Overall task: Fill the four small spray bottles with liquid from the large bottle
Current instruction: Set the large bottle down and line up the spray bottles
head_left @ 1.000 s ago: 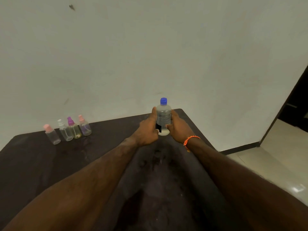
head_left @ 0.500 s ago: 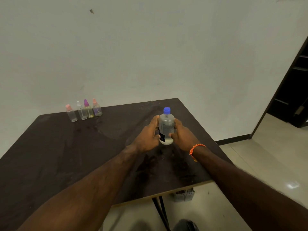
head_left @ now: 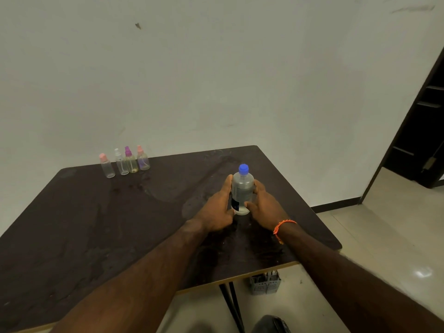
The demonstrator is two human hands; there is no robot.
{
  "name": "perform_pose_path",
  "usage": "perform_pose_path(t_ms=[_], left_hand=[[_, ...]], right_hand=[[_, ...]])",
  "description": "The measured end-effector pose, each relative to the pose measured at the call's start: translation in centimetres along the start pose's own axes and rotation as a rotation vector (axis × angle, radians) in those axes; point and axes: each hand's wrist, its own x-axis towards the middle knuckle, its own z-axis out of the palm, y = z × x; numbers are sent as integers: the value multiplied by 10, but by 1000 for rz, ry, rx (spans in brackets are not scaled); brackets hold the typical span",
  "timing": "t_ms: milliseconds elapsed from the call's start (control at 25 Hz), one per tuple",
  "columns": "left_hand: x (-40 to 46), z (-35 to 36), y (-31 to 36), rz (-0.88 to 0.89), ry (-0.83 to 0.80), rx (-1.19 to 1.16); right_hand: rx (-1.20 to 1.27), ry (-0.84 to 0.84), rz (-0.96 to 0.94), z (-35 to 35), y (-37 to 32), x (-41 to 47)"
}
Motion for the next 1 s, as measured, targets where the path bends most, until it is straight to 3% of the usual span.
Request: perform_pose_path(t_ms=[200,360,440,600,840,1000], left_hand=[[-2,-10,7,-32,12,73],[-14,-22,11,-41,10,197],[-25,-33,7,-50,27,278],[-60,-62,-16,-100,105,405],[-121,-117,-71,-251,168,636],[-159,-155,-107,-388,208,638]], right_hand=[[-56,35,-12,-3,-5,-9],[-253,365,-66,-9,-21,-26],[-303,401,-203,-8,-38,-36],[-337,291,-353,16,-69,-44],[-579,-245,-262,97,-109,-13],[-630,-294,-328,143,-149,17]])
